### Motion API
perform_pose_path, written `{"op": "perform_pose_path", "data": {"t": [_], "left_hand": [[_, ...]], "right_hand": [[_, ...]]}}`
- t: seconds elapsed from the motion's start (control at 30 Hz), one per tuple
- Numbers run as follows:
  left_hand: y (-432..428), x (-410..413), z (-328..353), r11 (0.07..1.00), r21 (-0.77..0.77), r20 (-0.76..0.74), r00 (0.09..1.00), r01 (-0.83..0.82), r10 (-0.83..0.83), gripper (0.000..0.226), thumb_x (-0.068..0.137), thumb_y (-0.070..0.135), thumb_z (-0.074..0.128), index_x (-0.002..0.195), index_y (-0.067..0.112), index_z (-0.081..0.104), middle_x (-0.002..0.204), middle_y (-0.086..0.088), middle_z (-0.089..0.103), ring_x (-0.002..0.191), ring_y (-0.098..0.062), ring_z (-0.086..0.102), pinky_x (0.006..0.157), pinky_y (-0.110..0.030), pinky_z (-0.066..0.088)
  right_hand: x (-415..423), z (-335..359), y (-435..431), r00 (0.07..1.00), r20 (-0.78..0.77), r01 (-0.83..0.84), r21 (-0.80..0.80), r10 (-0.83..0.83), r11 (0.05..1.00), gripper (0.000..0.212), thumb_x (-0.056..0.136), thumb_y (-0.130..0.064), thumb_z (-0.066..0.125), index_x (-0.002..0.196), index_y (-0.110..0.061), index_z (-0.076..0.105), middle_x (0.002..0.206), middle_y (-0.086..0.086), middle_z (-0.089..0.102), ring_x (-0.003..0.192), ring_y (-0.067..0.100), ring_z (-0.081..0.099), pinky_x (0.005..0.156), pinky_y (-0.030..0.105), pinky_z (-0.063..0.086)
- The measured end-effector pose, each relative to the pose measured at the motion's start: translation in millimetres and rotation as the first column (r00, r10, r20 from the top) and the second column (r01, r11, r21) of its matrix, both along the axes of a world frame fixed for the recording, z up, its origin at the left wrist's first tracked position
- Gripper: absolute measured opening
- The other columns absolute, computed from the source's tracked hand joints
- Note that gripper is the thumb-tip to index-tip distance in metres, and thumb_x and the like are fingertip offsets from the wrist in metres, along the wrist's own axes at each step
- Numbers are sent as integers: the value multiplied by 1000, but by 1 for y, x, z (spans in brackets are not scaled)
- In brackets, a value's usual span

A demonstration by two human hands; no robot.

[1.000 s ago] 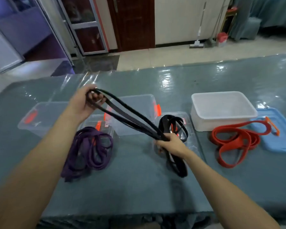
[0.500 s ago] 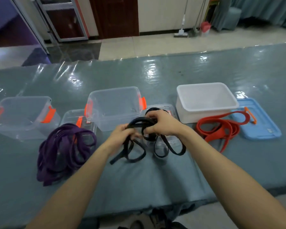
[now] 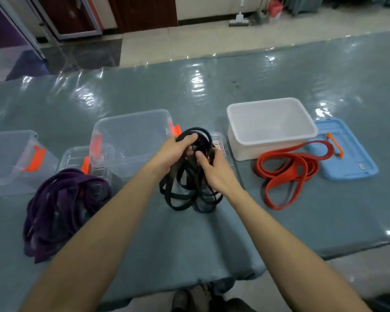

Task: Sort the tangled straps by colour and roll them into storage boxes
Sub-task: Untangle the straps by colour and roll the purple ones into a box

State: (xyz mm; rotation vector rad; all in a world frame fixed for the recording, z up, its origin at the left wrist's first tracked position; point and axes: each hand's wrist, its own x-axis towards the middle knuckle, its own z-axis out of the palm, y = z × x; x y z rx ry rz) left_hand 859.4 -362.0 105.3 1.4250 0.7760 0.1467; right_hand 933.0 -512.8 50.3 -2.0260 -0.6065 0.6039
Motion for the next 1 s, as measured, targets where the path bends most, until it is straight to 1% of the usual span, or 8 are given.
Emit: {"op": "perform_pose_path", "data": {"t": [0.1, 0.2, 0.33, 0.4, 0.5, 0.6, 0.73, 1.0], "left_hand": [[-6, 3, -21, 854, 443, -290, 945, 274, -153, 47, 107, 36, 66, 148, 13, 60, 142, -11, 68, 136, -28, 62, 119, -47, 46], [-25, -37, -64, 774, 546, -421, 904, 320, -77, 64, 108, 37, 58, 165, 20, 36, 159, -14, 50, 151, -32, 44, 125, -50, 38], [-30, -69, -100, 709, 549, -519, 845, 442, -125, 72, 113, 28, 53, 173, 14, 16, 174, -16, 31, 160, -32, 33, 128, -42, 31], [-27, -71, -97, 663, 573, -542, 830, 482, -136, 71, 112, 29, 55, 172, 17, 20, 173, -10, 34, 153, -31, 43, 124, -44, 39], [-22, -80, -82, 538, 679, -555, 829, 499, -69, 54, 109, 34, 57, 160, 22, 44, 157, -2, 51, 130, -29, 63, 106, -45, 53], [-17, -106, -70, 401, 749, -569, 822, 528, -20, 39, 107, 38, 56, 144, 27, 57, 135, 3, 62, 119, -25, 67, 94, -42, 56], [-3, -156, -64, 262, 770, -617, 784, 582, 70, 33, 106, 37, 58, 135, 23, 67, 124, 0, 68, 112, -27, 70, 87, -43, 58], [69, -288, -60, 288, 770, -634, 731, 569, 253, 26, 102, 35, 61, 121, 21, 72, 114, -1, 69, 103, -28, 70, 78, -43, 59]], "right_hand": [[-2, -24, 3, 991, 128, 1, -258, 34, 966, 87, 108, -63, 44, 170, -10, 15, 173, 19, 26, 155, 39, 36, 122, 53, 37], [-12, -59, -10, 958, 199, -93, -468, 207, 879, 83, 112, -58, 38, 170, -4, 13, 174, 22, 21, 162, 37, 19, 128, 52, 27], [-13, -71, -13, 901, 257, -145, -578, 348, 803, 74, 113, -53, 38, 168, -7, 21, 173, 22, 23, 163, 38, 16, 125, 57, 33], [-12, -62, -11, 869, 316, -121, -610, 380, 783, 67, 112, -53, 37, 161, -7, 35, 167, 22, 33, 157, 38, 29, 120, 57, 38], [-14, -44, -18, 771, 448, -80, -637, 453, 767, 51, 111, -49, 39, 138, -10, 56, 152, 16, 48, 142, 34, 45, 110, 51, 45], [-27, -32, -29, 690, 529, -126, -584, 494, 802, 36, 108, -38, 45, 126, -13, 62, 135, 10, 59, 126, 32, 56, 104, 46, 48], [-62, -30, -16, 619, 541, -271, -534, 570, 801, 25, 106, -30, 48, 118, -14, 64, 120, 8, 64, 113, 31, 62, 98, 44, 48], [-162, -37, 77, 500, 523, -444, -530, 691, 723, 19, 102, -23, 51, 109, -13, 65, 110, 12, 67, 104, 37, 64, 90, 47, 48]]}}
